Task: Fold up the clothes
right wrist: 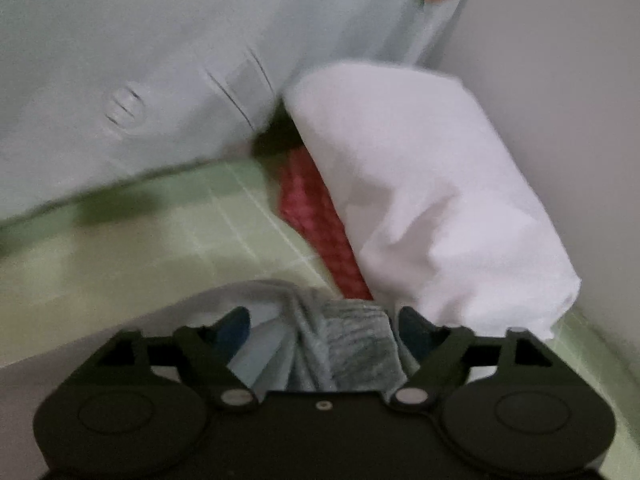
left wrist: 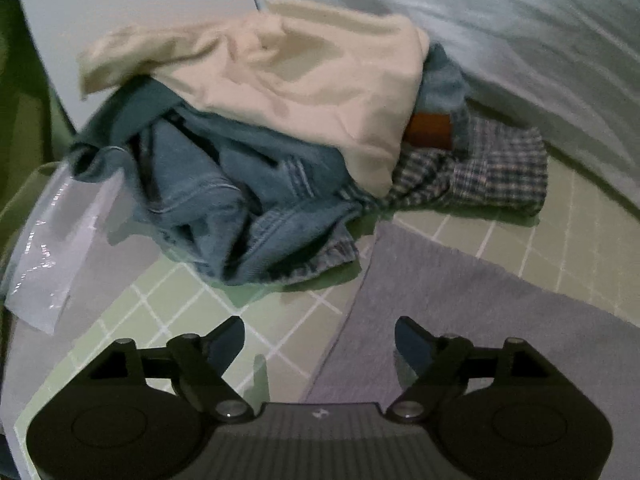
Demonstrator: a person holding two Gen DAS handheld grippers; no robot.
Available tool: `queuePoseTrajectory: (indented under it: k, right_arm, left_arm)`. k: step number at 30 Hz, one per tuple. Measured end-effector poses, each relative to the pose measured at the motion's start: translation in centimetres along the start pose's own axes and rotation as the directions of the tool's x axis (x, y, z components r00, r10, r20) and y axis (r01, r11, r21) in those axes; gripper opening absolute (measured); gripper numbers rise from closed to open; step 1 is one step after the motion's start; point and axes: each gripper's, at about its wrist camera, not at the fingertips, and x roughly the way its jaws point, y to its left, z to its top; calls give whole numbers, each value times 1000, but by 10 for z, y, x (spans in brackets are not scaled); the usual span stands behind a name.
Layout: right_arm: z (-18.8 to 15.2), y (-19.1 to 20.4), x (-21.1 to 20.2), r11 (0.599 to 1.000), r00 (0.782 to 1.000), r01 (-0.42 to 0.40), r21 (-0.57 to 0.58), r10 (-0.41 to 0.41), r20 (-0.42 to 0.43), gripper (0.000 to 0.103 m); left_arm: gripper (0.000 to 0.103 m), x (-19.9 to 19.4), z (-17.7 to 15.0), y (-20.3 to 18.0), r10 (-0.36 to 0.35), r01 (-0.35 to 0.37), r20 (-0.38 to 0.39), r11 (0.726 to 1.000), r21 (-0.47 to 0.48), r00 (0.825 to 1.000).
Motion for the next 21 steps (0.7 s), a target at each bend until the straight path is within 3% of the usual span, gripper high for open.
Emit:
queuePoseTrajectory:
  k: [4,7,12,19,21]
  right_arm:
    - [-29,-17,-66,992,993,-121,38,120,23,90]
    - [-64,-33,-113,986,986,-163,27,162,27,92]
    - [-128,-52,-175,970,970,-240,27,241,-32,92]
    - [-188,-63,-231,963,958,-269,33,271,-96,92]
    - [-197,-62,-242,962,957,-265,60,270,-107,92]
  left_arm:
    - [87,-31,-22,14,-49,48,17,999,18,999]
    - [89,-52,-43,27,-69,68,20,997,49,997]
    - [89,-68,-86,65,-78,79,-35,996,50,996]
    - [89,-66,-120,101,-155,158,-106,987,18,982]
    - [84,-65,-125,102,-173,178,-103,983,36,979]
